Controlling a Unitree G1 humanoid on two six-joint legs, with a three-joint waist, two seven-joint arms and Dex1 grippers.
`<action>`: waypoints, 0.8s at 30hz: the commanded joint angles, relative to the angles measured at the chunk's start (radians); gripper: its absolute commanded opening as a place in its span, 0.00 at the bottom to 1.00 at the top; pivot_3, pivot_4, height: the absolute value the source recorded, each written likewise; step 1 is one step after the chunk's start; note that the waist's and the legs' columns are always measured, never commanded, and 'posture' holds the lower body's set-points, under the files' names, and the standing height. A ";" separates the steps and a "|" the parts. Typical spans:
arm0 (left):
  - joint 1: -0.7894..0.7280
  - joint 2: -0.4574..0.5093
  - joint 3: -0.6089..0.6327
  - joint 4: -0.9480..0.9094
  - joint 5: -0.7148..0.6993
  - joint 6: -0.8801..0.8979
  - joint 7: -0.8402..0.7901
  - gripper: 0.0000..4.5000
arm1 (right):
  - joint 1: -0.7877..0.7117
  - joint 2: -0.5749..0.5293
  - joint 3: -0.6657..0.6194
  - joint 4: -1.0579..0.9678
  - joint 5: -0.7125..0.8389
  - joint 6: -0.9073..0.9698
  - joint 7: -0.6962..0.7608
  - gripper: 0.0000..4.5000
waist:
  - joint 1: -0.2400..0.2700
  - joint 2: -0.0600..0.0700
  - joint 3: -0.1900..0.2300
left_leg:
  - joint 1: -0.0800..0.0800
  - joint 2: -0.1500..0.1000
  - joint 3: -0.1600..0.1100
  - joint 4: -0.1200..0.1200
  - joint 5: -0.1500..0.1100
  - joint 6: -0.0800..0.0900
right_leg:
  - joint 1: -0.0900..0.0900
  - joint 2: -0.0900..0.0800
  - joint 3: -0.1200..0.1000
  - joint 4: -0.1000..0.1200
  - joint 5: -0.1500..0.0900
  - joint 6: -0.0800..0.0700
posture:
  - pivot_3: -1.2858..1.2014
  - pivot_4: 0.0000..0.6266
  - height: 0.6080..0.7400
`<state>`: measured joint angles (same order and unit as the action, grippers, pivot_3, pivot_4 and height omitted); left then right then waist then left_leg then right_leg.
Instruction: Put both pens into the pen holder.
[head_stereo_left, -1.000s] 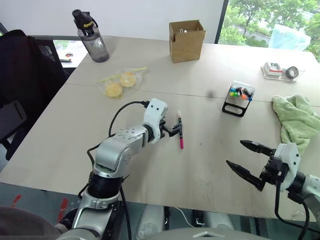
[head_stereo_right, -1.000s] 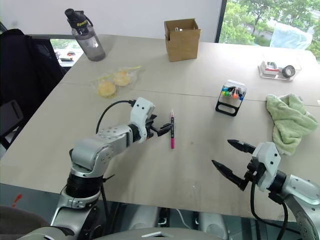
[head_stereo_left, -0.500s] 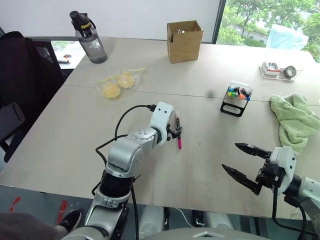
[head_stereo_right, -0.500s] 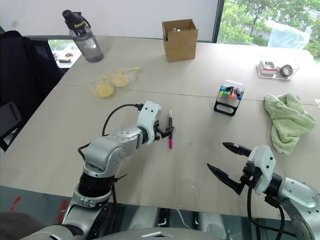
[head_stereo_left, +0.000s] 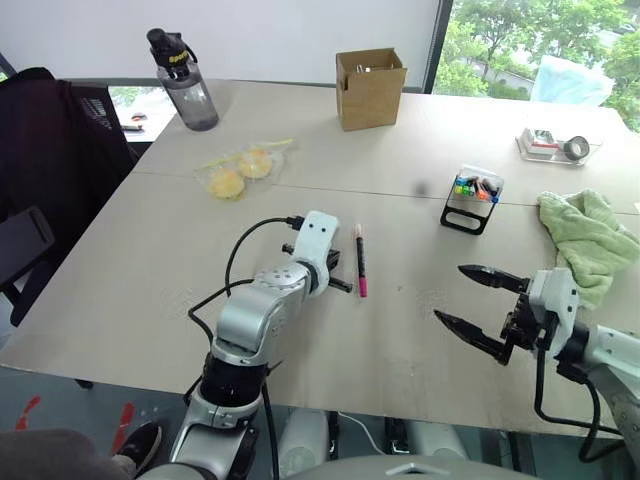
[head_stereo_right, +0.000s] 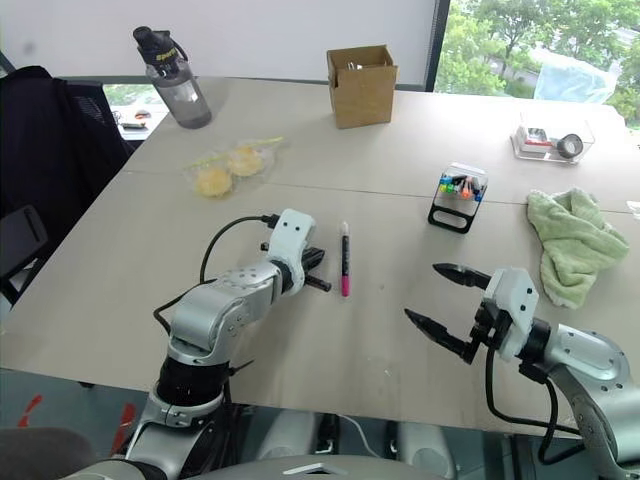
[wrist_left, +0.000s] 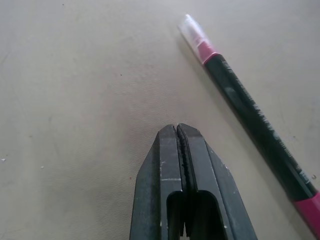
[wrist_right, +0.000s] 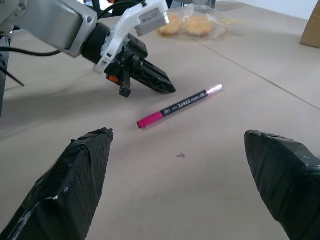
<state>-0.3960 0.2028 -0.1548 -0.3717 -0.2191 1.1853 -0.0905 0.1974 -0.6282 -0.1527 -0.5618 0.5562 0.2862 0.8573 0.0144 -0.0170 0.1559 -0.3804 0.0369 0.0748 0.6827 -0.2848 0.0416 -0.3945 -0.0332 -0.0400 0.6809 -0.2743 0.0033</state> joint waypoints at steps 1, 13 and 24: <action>0.016 0.016 0.028 0.020 0.024 0.001 0.008 0.01 | -0.039 0.009 0.012 0.011 0.011 -0.001 -0.005 1.00 | 0.000 0.000 0.000 | 0.000 0.000 0.000 0.000 0.000 0.000 | 0.000 0.000 0.000 0.000 0.000 0.000 | 0.52 0.24 0.99; -0.046 -0.092 0.150 -0.068 -0.102 -0.075 -0.040 0.83 | -0.029 0.017 0.029 0.028 -0.022 -0.036 0.001 1.00 | 0.003 -0.001 0.001 | -0.003 0.000 0.000 0.000 0.000 0.000 | -0.001 0.000 -0.001 -0.002 0.000 0.000 | 0.52 0.24 0.99; -0.107 -0.135 -0.045 0.002 -0.025 0.026 0.037 0.92 | 0.008 0.009 -0.005 0.001 -0.028 -0.041 -0.025 1.00 | 0.000 -0.001 0.001 | -0.003 0.000 0.000 -0.001 -0.001 0.001 | -0.002 0.000 -0.001 -0.002 0.000 0.000 | 0.52 0.24 0.99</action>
<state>-0.4834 0.0705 -0.1651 -0.3602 -0.2595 1.2032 -0.0568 0.2035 -0.6142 -0.1297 -0.5150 0.5183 0.2604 0.8398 0.0144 -0.0184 0.1570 -0.3833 0.0368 0.0745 0.6818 -0.2854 0.0427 -0.3960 -0.0332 -0.0409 0.6784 -0.2743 0.0036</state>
